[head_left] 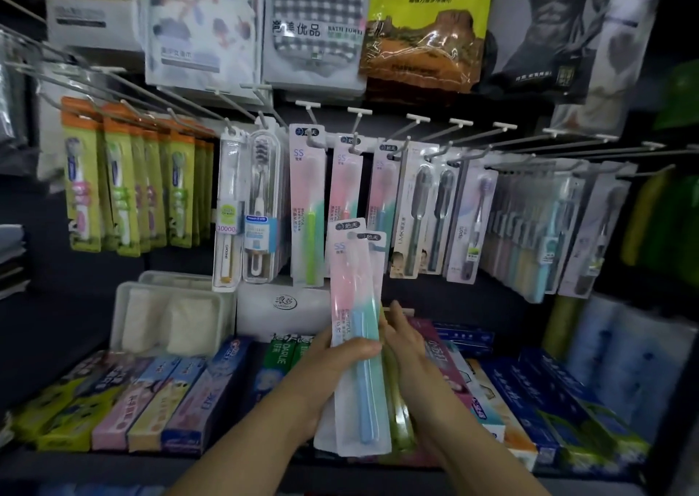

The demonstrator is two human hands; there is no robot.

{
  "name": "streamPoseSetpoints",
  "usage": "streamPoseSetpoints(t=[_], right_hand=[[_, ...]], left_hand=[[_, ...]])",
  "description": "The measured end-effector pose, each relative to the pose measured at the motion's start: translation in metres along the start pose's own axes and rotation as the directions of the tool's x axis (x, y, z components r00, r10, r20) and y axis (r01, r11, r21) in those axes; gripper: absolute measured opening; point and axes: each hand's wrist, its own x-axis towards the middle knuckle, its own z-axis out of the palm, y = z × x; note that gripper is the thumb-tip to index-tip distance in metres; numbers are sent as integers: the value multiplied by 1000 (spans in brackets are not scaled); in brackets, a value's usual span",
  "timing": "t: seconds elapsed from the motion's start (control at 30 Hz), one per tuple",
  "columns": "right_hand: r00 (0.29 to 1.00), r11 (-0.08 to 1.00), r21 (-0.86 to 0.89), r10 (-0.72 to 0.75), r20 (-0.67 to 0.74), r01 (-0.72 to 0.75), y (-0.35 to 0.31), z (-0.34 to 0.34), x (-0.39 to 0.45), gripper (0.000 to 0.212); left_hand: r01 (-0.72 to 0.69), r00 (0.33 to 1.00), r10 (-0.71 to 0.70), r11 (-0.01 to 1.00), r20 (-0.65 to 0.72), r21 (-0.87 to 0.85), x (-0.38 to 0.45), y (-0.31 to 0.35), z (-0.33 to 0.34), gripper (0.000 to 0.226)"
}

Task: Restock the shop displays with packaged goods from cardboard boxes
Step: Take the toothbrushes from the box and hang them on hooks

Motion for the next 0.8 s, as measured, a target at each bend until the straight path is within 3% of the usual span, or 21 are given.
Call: streamPoseSetpoints(t=[0.07, 0.13, 0.2, 0.3, 0.43, 0.53, 0.67, 0.8], right_hand=[[992, 996, 31, -74, -105, 78, 1, -7, 0, 39], [970, 987, -47, -160, -182, 154, -1, -11, 1, 25], [964, 966, -191, -206, -171, 173, -5, -13, 2, 29], [960, 960, -215, -217, -179, 178, -11, -17, 5, 23], [968, 982, -68, -186, -171, 176, -11, -29, 10, 12], [972, 988, 10, -152, -181, 157, -6, -36, 13, 15], [951, 991, -73, -127, -282, 111, 3, -57, 26, 16], [971, 988, -154, -67, -228, 31, 8, -71, 44, 20]], left_hand=[[-37, 999, 36, 998, 6, 45, 3, 0, 2, 26], [-85, 996, 82, 991, 29, 107, 3, 1, 6, 24], [-116, 992, 108, 981, 60, 155, 4, 1, 11, 27], [-138, 989, 128, 981, 79, 139, 7, -2, 14, 28], [-121, 992, 116, 986, 55, 116, 13, -3, 7, 41], [-96, 995, 96, 987, 9, 130, 21, -4, 4, 34], [-76, 991, 90, 989, -101, 129, 32, -4, -2, 19], [-82, 989, 102, 981, -108, 173, 39, -4, -9, 28]])
